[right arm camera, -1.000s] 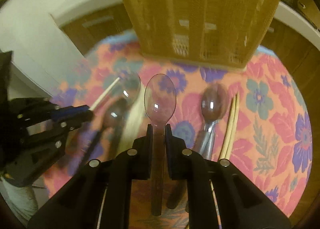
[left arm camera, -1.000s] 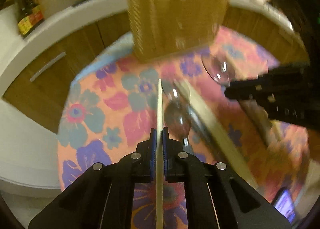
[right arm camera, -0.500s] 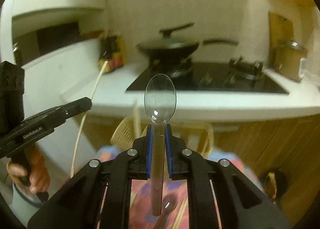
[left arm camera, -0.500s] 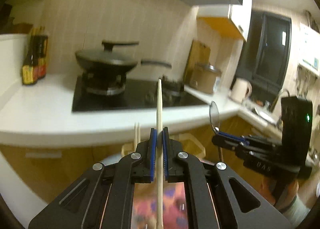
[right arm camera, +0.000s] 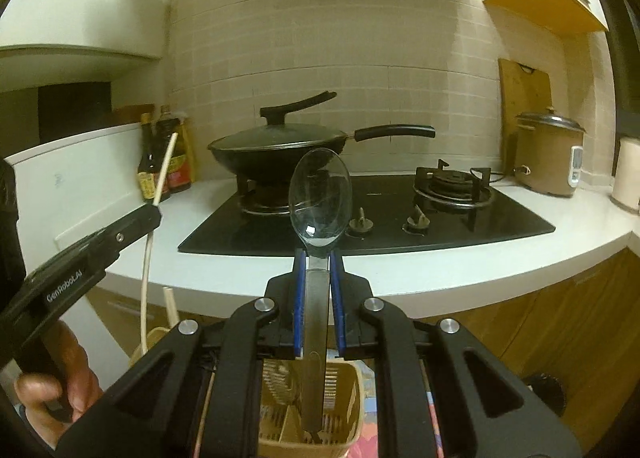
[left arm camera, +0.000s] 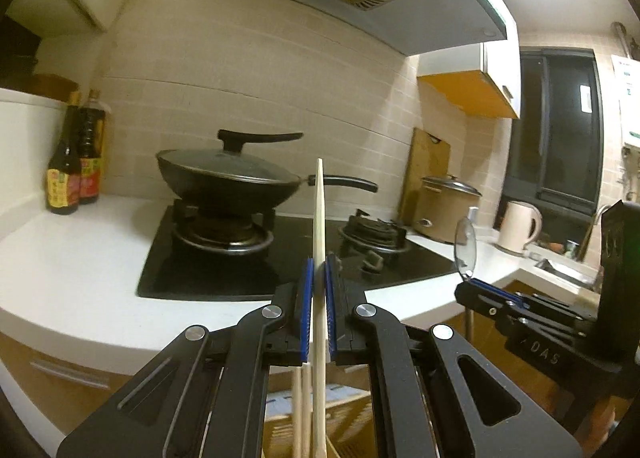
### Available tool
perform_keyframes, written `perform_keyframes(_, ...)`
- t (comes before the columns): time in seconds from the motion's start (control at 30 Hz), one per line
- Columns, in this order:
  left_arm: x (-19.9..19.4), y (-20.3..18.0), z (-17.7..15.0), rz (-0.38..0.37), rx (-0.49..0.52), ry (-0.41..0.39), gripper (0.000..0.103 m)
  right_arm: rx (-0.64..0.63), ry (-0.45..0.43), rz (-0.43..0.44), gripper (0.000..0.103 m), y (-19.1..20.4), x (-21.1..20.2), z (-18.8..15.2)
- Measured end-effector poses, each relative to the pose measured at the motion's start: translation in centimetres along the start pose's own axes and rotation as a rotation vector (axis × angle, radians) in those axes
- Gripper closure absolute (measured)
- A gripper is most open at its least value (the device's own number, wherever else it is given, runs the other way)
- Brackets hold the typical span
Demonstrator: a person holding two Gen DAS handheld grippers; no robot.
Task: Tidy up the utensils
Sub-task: 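Lift both held utensils over the tan holder and open both tools, then move both tools back down over the remaining utensils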
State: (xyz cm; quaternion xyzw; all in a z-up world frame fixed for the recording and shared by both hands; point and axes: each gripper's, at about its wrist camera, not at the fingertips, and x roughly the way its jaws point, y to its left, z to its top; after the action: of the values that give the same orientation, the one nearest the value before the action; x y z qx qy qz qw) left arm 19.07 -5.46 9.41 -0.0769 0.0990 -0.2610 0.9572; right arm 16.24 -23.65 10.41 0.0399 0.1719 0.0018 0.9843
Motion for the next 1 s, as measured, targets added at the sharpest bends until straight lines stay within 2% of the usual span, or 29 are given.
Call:
perform_keyframes(0.13, 0.5, 0.4, -1.2, 0.022, 0.012, -0.014, 0.099, 0.008, -0.013, -0.008, 0.093, -0.4, 0.7, -0.9)
perform_keyframes(0.3, 0.0, 1.0, -2.1, 0.0, 0.005, -0.001, 0.098, 0.016, -0.008, -0.002, 0.092, -0.5, 0.5, -2.0)
perform_keyframes(0.4, -0.9, 1.7, -2.5, -0.018, -0.022, 0.018, 0.091, 0.044, 0.007, 0.017, 0.079, -1.0, -0.4, -2.8)
perform_keyframes(0.5, -2.3, 2.2, -2.9, -0.025, -0.044, 0.033, 0.09, 0.057, 0.035, 0.039, 0.078, -1.2, -1.8, -3.7)
perform_keyframes(0.53, -3.1, 2.4, -3.1, -0.029, -0.052, 0.036, 0.088, 0.062, 0.041, 0.044, 0.078, -1.2, -2.3, -4.0)
perform_keyframes(0.6, -4.5, 2.6, -3.3, -0.04, -0.061, 0.045, 0.073, 0.064, 0.056, 0.049, 0.078, -1.1, -3.9, -4.9)
perform_keyframes(0.63, -5.0, 2.6, -3.5, -0.044, -0.063, 0.052, 0.071, 0.063, 0.065, 0.052, 0.078, -1.0, -4.3, -5.2)
perform_keyframes(0.9, -10.3, 3.0, -6.2, -0.046, -0.106, 0.145, 0.064, 0.054, 0.171, 0.085, 0.078, 0.5, -8.3, -10.0)
perform_keyframes(1.0, -12.1, 3.0, -8.5, -0.023, -0.109, 0.222, 0.064, 0.062, 0.224, 0.108, 0.078, 1.1, -9.2, -12.5)
